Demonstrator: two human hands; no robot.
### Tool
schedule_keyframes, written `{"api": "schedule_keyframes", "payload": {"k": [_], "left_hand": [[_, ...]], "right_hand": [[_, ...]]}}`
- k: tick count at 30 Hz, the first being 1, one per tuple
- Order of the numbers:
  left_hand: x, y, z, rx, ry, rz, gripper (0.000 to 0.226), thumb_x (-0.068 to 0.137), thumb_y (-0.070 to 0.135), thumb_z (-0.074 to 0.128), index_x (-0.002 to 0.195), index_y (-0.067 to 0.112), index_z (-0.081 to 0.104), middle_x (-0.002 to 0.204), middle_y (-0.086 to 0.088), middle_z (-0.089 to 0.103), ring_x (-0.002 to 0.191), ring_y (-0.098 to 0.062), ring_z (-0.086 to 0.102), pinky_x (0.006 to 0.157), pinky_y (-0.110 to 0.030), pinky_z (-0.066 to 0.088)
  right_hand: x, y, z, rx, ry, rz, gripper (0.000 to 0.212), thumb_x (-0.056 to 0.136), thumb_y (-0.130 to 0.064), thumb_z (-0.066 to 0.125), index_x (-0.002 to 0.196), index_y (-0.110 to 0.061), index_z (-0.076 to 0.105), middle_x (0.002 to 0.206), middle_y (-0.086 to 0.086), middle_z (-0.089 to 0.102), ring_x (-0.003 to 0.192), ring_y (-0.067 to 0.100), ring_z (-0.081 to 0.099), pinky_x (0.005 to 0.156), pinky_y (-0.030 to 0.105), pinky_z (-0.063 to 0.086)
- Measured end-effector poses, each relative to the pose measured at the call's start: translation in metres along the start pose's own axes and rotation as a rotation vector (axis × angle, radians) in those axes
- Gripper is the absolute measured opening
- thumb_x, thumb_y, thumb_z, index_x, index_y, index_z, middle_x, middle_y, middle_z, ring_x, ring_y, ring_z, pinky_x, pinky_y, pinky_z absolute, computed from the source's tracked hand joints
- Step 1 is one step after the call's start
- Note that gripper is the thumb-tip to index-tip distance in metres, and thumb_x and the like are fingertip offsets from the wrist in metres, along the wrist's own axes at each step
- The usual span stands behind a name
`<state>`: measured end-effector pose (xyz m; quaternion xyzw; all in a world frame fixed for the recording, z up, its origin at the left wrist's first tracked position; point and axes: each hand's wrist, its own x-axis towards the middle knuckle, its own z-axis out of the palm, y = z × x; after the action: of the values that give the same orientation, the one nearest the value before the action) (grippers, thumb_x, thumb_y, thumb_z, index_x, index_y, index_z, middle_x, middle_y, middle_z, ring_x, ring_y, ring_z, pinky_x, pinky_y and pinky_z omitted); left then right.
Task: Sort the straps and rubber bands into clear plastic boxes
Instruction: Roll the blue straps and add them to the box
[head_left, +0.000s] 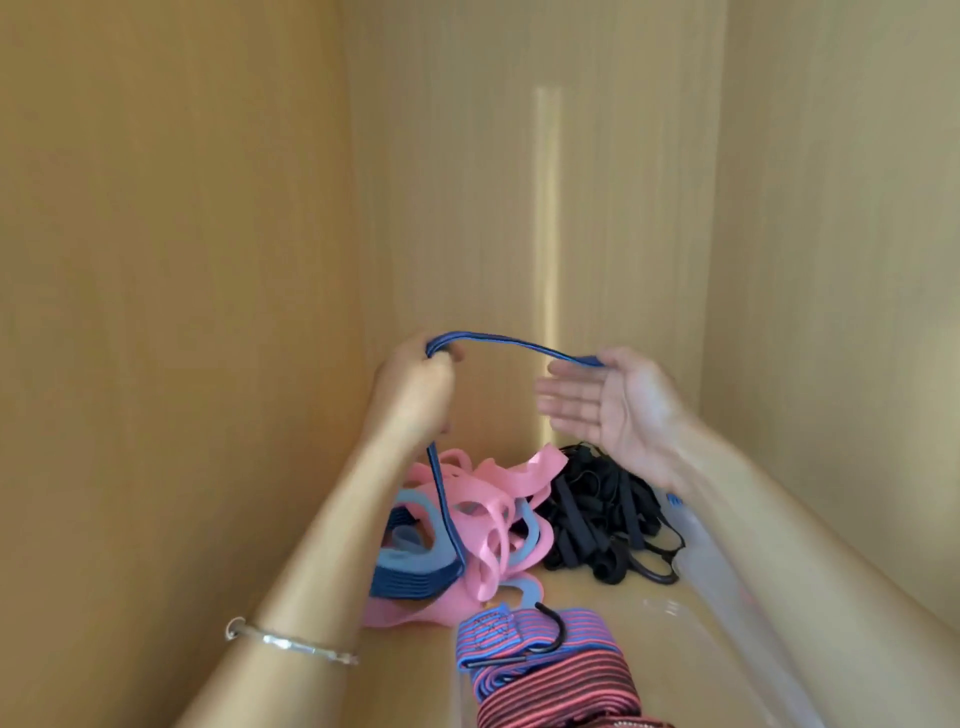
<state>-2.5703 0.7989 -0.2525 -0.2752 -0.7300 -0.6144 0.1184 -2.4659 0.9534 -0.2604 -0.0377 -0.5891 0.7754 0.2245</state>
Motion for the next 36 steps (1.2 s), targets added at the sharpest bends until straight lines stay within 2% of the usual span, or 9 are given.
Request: {"api": "schedule_keyframes", "payload": {"k": [3, 8, 12, 15, 18, 21, 24, 30, 36], "left_hand": [[-0.003, 0.006, 0.003, 0.047, 0.010, 0.099, 0.024, 0.096, 0.017, 0.044, 0.080, 0.022, 0.061, 0.053, 0.004, 0.036, 0.050, -0.019, 0.032, 0.053, -0.027, 0.031], [-0.003, -0.002, -0.003, 0.086, 0.060, 0.170, 0.026, 0.094, 0.011, 0.047, 0.081, 0.024, 0.065, 0.051, 0.008, 0.037, 0.039, -0.006, 0.027, 0.041, -0.024, 0.021], [-0.006, -0.004, -0.010, 0.289, -0.254, 0.168, 0.026, 0.094, 0.012, 0.049, 0.078, 0.026, 0.064, 0.035, 0.011, 0.035, 0.033, -0.004, 0.025, 0.043, -0.025, 0.021], [-0.010, -0.009, -0.017, 0.483, -0.475, 0.037, 0.011, 0.093, 0.025, 0.059, 0.087, 0.022, 0.067, 0.044, 0.011, 0.038, 0.041, -0.010, 0.034, 0.045, -0.025, 0.031], [-0.016, -0.011, -0.014, 0.665, -0.577, -0.010, 0.020, 0.090, 0.026, 0.064, 0.107, 0.016, 0.065, 0.080, 0.000, 0.063, 0.063, -0.014, 0.052, 0.061, -0.030, 0.043], [-0.031, -0.016, -0.002, 0.677, -0.519, 0.068, 0.034, 0.091, 0.016, 0.059, 0.124, 0.013, 0.059, 0.094, 0.000, 0.063, 0.079, -0.015, 0.056, 0.068, -0.020, 0.037], [-0.046, -0.031, 0.000, 0.607, -0.371, 0.135, 0.031, 0.089, 0.001, 0.047, 0.105, 0.016, 0.068, 0.093, -0.005, 0.067, 0.090, -0.023, 0.061, 0.068, -0.025, 0.039], [-0.058, -0.077, -0.020, 0.653, -0.251, 0.052, 0.033, 0.086, 0.021, 0.039, 0.106, 0.026, 0.066, 0.099, -0.006, 0.070, 0.094, -0.031, 0.063, 0.075, -0.034, 0.048], [-0.072, -0.078, -0.002, 0.762, -0.365, 0.290, 0.053, 0.073, 0.016, 0.051, 0.123, 0.030, 0.063, 0.116, -0.002, 0.061, 0.111, -0.022, 0.056, 0.088, -0.028, 0.043]], "right_hand": [[0.001, 0.010, -0.012, 0.099, 0.008, 0.047, 0.030, 0.097, -0.022, 0.043, 0.118, -0.006, 0.055, 0.095, 0.012, 0.074, 0.071, 0.019, 0.071, 0.062, 0.030, 0.057], [0.013, 0.009, -0.025, 0.326, 0.190, -0.006, 0.010, 0.095, -0.009, 0.048, 0.090, -0.008, 0.057, 0.075, 0.005, 0.067, 0.063, 0.012, 0.061, 0.053, 0.022, 0.050], [0.022, 0.012, -0.052, 0.336, 0.343, -0.042, 0.003, 0.094, -0.009, 0.051, 0.095, -0.010, 0.053, 0.072, 0.000, 0.059, 0.048, 0.007, 0.052, 0.040, 0.018, 0.039], [0.024, 0.022, -0.066, -0.015, 0.452, -0.085, 0.003, 0.096, -0.010, 0.051, 0.097, -0.012, 0.049, 0.078, 0.003, 0.056, 0.046, 0.009, 0.051, 0.039, 0.019, 0.038], [0.018, 0.038, -0.061, -0.511, 0.323, -0.089, 0.011, 0.097, -0.012, 0.046, 0.104, -0.017, 0.053, 0.084, 0.007, 0.061, 0.049, 0.011, 0.056, 0.044, 0.022, 0.044], [0.010, 0.044, -0.045, -0.769, 0.166, -0.093, 0.015, 0.096, -0.014, 0.044, 0.099, -0.021, 0.057, 0.080, 0.002, 0.064, 0.051, 0.010, 0.062, 0.047, 0.022, 0.045], [-0.001, 0.047, -0.037, -0.847, 0.150, -0.144, 0.013, 0.094, -0.016, 0.048, 0.091, -0.023, 0.058, 0.085, 0.002, 0.067, 0.064, 0.014, 0.066, 0.049, 0.022, 0.046], [-0.032, 0.056, -0.065, -0.618, 0.262, -0.106, 0.014, 0.091, -0.008, 0.054, 0.087, -0.015, 0.043, 0.085, 0.008, 0.069, 0.053, 0.016, 0.063, 0.049, 0.028, 0.044], [-0.042, 0.070, -0.055, -0.549, 0.160, -0.088, 0.009, 0.096, -0.010, 0.053, 0.093, -0.014, 0.046, 0.088, 0.008, 0.070, 0.054, 0.014, 0.065, 0.053, 0.026, 0.054]]}}
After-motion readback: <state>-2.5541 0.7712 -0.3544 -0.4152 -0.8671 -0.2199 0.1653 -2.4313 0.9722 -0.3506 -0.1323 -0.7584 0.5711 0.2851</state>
